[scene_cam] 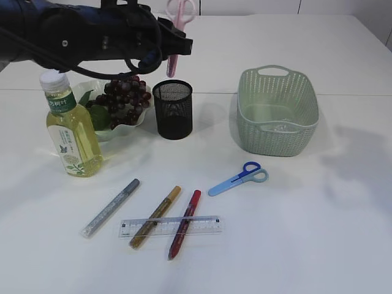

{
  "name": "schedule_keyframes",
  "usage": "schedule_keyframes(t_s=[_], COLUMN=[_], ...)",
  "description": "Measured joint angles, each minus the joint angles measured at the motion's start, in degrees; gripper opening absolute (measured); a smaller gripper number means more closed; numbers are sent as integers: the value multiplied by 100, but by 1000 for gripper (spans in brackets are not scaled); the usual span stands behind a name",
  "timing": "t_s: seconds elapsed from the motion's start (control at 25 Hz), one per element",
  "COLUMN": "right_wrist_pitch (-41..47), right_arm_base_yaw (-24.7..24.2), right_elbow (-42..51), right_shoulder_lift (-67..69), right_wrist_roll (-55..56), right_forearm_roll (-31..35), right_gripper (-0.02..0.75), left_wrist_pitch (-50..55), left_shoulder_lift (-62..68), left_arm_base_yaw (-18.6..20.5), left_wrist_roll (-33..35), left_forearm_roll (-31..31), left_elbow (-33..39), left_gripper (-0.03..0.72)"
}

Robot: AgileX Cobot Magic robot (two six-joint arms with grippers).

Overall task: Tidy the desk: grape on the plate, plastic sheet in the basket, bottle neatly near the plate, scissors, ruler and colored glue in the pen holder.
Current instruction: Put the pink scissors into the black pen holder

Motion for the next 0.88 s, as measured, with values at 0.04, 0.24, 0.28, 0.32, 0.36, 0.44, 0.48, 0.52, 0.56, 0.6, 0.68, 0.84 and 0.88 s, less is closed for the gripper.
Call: schedule_keyframes(t_s=[0.04, 0.24, 0.28, 0.32, 0.36, 0.44, 0.48, 0.52, 0.56, 0.6, 0.68, 0.84, 0.88], right_wrist_pitch=[0, 0, 0, 0, 0, 0, 0, 0, 0, 0, 0, 0, 0], right_arm_base_yaw=[0, 0, 0, 0, 0, 0, 0, 0, 0, 0, 0, 0, 0], right_elbow=[0, 0, 0, 0, 0, 0, 0, 0, 0, 0, 0, 0, 0], right_shoulder_lift=[0, 0, 0, 0, 0, 0, 0, 0, 0, 0, 0, 0, 0], right_wrist_roll=[0, 0, 0, 0, 0, 0, 0, 0, 0, 0, 0, 0, 0], right_forearm_roll=[0, 0, 0, 0, 0, -9, -9, -13, -22, -38, -49, -53, -53], right_gripper=[506, 506, 506, 506, 506, 507, 507, 507, 507, 507, 507, 507, 507], left_wrist_pitch=[-138, -880, -1051, -1234, -1392, -1778, -1920, -2061, -2180, -2266, -2426, -2554, -2564], left_shoulder_lift=[11, 324, 411, 479, 570, 703, 779, 845, 903, 942, 1046, 1307, 1370], left_arm_base_yaw=[26, 130, 144, 153, 187, 223, 237, 274, 284, 310, 375, 480, 481], left_wrist_roll=[0, 0, 0, 0, 0, 0, 0, 0, 0, 0, 0, 0, 0], left_forearm_roll=[9, 9, 9, 9, 9, 12, 12, 12, 12, 12, 12, 12, 12], left_elbow=[0, 0, 0, 0, 0, 0, 0, 0, 0, 0, 0, -117, -189], left_gripper=[147, 147, 147, 147, 147, 147, 147, 147, 147, 147, 147, 147, 147])
